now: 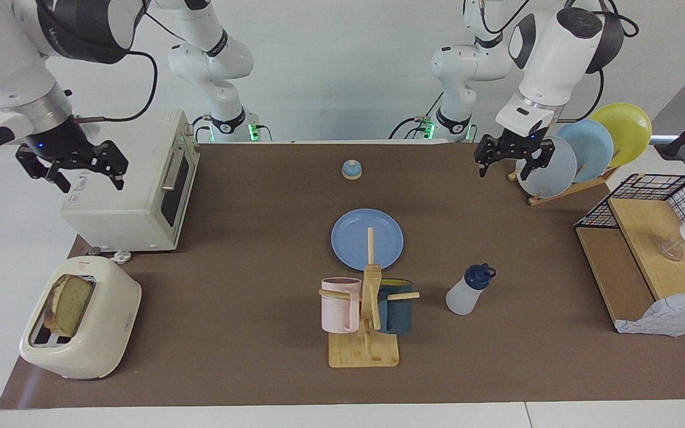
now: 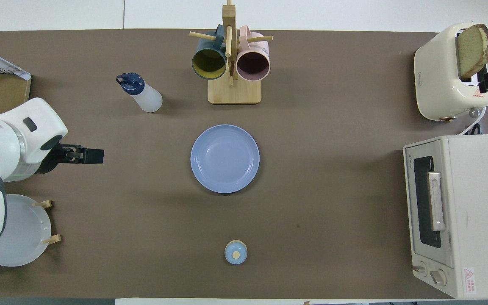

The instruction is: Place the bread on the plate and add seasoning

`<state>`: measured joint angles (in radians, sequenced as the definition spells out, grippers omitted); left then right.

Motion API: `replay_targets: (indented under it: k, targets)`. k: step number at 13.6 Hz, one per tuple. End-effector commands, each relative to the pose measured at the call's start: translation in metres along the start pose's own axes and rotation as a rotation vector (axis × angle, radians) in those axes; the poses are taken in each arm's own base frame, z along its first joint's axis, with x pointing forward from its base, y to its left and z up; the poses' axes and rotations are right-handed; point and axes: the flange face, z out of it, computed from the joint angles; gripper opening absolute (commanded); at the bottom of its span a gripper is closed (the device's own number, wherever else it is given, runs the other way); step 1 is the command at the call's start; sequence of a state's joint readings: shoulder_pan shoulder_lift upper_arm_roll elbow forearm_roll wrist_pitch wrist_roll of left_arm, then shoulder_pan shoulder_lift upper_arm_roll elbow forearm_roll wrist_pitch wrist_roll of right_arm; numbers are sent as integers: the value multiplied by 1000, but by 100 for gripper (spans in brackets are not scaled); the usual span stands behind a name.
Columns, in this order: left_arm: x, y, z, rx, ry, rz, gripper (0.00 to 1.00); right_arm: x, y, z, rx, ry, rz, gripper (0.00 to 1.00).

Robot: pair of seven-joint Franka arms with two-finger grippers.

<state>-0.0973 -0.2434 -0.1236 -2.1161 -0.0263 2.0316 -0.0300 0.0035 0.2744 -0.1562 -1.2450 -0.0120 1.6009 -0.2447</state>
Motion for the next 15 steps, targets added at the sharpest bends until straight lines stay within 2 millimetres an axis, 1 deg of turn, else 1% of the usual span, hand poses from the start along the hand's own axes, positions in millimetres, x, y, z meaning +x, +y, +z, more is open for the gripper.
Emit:
replay_targets:
  k: [1,2,3,4,6,7,8,9,10,11,13,14,15]
  targets:
    - [-20,19,21,-11,104,-25,100,27,37,11,-59,101,-72,100]
    - [-24,23,37,-17,145,-34,100,32,55,18,-84,136,-66,100]
    - [-29,33,52,-25,196,-14,100,37,69,24,-106,177,-73,100]
    - [-34,39,67,-36,232,-13,100,44,73,34,-121,202,-98,100]
    - [-38,46,99,-57,316,-15,100,56,72,53,-104,236,-95,100]
    - [-39,47,123,-71,359,-30,100,59,71,66,-93,260,-88,100]
    - [-36,48,137,-86,417,-42,100,60,71,88,-96,270,-89,100]
    - [-32,48,150,-99,458,-53,100,61,70,101,-98,280,-90,100]
    - [-28,47,161,-106,491,-58,100,64,65,107,-95,278,-96,100]
    - [-26,46,171,-113,527,-61,100,67,66,118,-75,281,-85,100]
    - [-24,45,184,-121,565,-66,100,70,60,124,-48,289,-78,97]
    - [-23,45,184,-121,567,-67,100,71,55,126,-36,280,-83,92]
    - [-21,45,184,-125,572,-76,100,71,55,126,-39,274,-94,85]
